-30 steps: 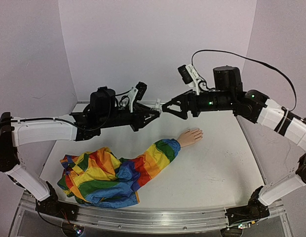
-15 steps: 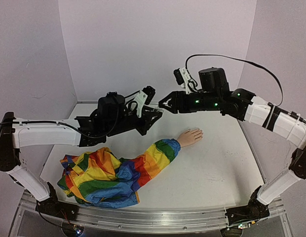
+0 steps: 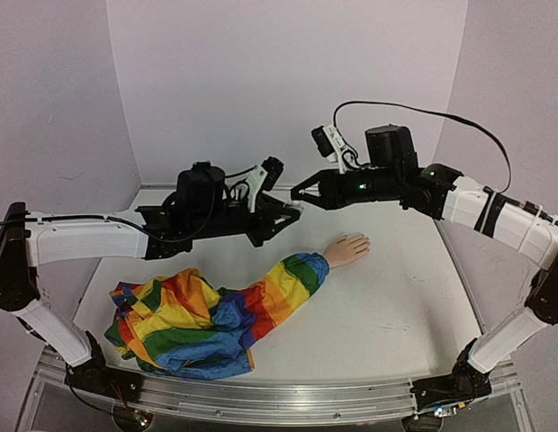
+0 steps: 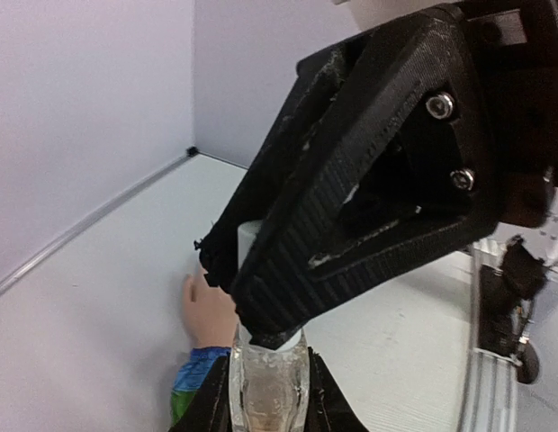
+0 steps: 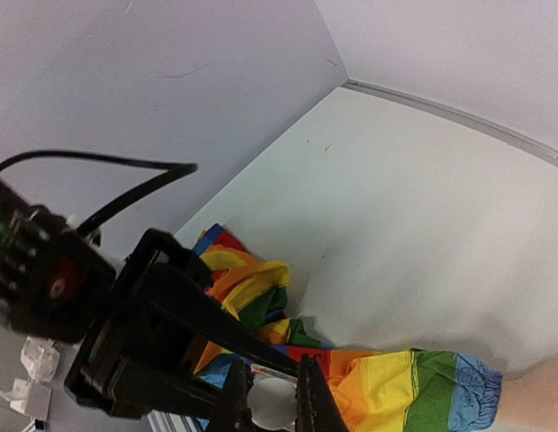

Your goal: Paint the nails

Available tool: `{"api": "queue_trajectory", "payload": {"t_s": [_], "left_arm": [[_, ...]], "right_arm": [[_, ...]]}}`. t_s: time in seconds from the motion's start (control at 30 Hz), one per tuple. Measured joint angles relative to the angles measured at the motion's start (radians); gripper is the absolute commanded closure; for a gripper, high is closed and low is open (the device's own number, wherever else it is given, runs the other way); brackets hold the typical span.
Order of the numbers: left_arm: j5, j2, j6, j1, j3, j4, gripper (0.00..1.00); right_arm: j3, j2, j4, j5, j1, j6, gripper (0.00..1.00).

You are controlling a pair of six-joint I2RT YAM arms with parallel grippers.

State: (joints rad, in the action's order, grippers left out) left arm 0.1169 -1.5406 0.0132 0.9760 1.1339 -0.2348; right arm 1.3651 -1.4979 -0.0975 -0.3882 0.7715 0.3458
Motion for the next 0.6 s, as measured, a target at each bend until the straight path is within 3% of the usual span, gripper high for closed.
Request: {"api": "queue_trajectory", "payload": {"t_s": [0.2, 0.3, 0.33, 0.43, 0.47, 0.6], "left_arm": [[0.621, -0.003, 0.132, -0.128, 0.032, 0.029, 1.0], [0.831, -0.007, 0.178, -0.134, 0.063, 0.025, 1.0], [0.862, -0.007, 0.183, -0.13, 0.066, 0.014, 1.0], [0.849, -0.002, 0.185, -0.118, 0.059, -0.001, 1.0], [0.818, 0.001, 0.182, -0.117, 0.052, -0.001, 1.0], [0.57, 0.02, 0.16, -0.127, 0.011, 0.0, 1.0]], "right_arm": [[-0.038, 0.014, -0.042, -0.418, -0.059, -0.179, 1.0], [-0.045, 0.037, -0.058, -0.583, -0.058, -0.224, 0.99], [-0.048, 0.047, -0.061, -0.611, -0.053, -0.236, 0.93], [-0.069, 0.071, -0.068, -0.6, -0.047, -0.259, 0.54], [-0.076, 0.076, -0.066, -0.579, -0.047, -0.254, 0.45], [-0.105, 0.113, -0.039, -0.384, -0.042, -0.231, 0.32]]}}
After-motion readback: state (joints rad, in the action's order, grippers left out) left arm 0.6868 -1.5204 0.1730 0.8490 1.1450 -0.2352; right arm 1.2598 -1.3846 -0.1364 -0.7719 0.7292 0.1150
